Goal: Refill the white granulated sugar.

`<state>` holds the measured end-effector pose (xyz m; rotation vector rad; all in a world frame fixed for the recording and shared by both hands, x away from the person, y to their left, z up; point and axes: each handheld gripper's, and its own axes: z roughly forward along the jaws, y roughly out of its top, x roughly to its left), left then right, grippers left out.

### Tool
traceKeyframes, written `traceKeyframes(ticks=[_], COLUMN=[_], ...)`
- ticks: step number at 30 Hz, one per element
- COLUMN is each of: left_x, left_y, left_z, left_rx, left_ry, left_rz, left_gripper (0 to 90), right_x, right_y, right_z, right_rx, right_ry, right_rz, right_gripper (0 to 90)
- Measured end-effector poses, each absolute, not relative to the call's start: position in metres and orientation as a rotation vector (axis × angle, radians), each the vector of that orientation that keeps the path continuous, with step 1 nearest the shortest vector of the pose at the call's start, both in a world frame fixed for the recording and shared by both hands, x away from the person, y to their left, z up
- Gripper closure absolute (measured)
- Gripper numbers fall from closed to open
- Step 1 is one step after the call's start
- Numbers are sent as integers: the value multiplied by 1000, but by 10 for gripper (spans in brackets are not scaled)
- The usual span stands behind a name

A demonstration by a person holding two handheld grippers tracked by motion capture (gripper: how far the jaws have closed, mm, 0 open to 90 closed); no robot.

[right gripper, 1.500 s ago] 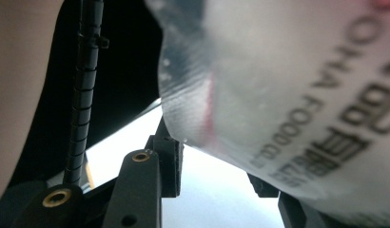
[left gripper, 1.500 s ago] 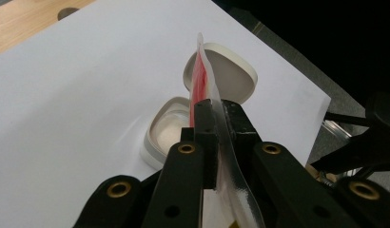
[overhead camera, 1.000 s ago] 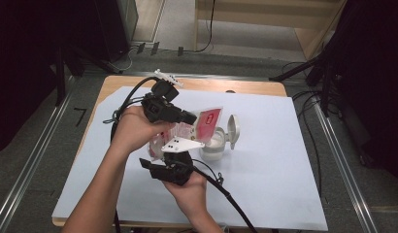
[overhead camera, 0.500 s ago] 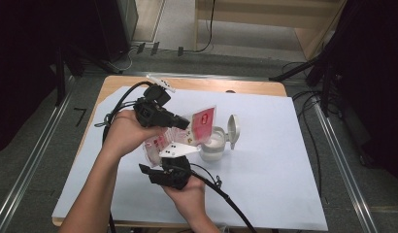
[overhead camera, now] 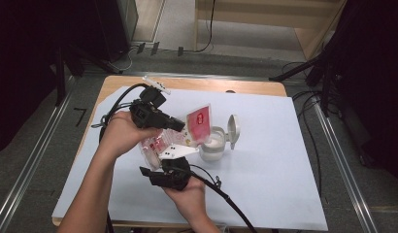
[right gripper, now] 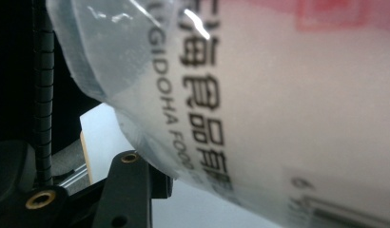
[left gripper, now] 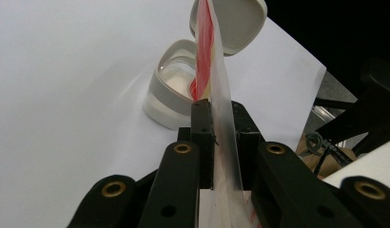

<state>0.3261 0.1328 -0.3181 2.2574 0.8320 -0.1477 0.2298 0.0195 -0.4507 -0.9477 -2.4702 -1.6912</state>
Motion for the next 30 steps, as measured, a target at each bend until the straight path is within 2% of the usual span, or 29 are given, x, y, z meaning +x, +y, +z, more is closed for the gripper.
traceKeyframes(ticks=[14,30], left_x=[329,333], left_y=[124,120], left_z=[-328,-332], left_rx=[2290,2306], left_ry=[817,804], left_rz=[-173,-139], left_gripper=[837,831], right_x=[230,230], right_y=[21,24], right_z=[-460,-468], right_rx=[-927,-923], right_ry=[-2505,-2525], right_rz=[-1637,-1603], right_gripper=[557,545])
